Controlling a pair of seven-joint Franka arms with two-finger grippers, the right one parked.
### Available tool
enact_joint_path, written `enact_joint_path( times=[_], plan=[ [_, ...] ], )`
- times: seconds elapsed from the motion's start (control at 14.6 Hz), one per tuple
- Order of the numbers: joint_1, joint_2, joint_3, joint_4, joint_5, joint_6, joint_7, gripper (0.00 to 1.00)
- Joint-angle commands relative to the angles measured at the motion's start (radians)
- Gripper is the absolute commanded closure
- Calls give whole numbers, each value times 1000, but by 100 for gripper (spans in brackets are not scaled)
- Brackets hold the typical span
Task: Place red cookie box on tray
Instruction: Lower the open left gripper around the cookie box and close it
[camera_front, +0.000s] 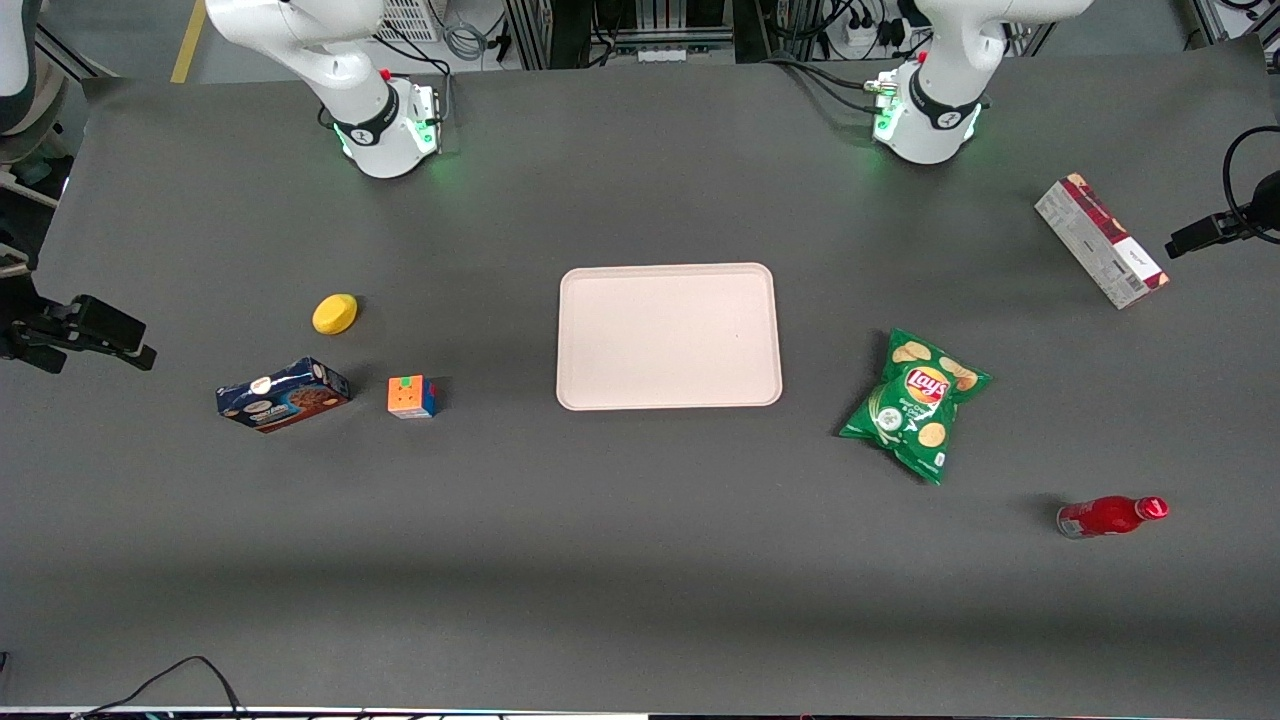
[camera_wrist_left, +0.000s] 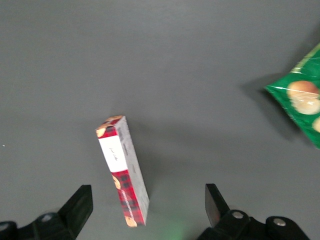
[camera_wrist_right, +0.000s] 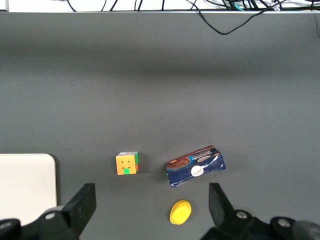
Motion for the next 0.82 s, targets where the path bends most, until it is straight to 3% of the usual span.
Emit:
enact_joint_path(
  times=[0.0,0.34,0.75],
  plan=[
    [34,-62,51,-184,54,186,-26,0],
    [48,-59,227,-414,113,496,-18,0],
    [79,-17,248,-481,124,536,-29,0]
  ],
)
